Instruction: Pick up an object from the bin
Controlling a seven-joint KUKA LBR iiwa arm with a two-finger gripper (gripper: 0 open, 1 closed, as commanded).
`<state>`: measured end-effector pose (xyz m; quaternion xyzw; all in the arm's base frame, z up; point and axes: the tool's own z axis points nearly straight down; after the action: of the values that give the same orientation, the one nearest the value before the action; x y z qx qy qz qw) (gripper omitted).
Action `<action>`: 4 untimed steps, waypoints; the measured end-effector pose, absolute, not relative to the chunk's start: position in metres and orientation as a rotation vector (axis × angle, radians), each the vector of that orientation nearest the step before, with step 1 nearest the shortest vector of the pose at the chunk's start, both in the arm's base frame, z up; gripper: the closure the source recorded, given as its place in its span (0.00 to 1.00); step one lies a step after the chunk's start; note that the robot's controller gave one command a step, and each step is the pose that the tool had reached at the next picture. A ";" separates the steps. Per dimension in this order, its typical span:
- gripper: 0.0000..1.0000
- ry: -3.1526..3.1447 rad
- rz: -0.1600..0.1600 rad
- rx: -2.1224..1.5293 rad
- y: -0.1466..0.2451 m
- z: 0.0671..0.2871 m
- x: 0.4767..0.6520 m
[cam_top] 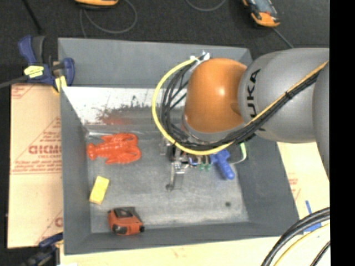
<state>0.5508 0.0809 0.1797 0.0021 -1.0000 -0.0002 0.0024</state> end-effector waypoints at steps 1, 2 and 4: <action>0.00 -3.145 -0.002 0.003 0.081 0.185 0.552; 0.00 -3.143 0.000 0.006 0.083 0.184 0.556; 0.00 -3.146 0.000 0.169 0.109 0.170 0.626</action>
Offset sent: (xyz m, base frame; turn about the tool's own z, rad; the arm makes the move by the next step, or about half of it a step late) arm 0.0665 0.0619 -0.0258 -0.0496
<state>0.6265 0.1089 0.1696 0.0537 -0.9985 0.0000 -0.0047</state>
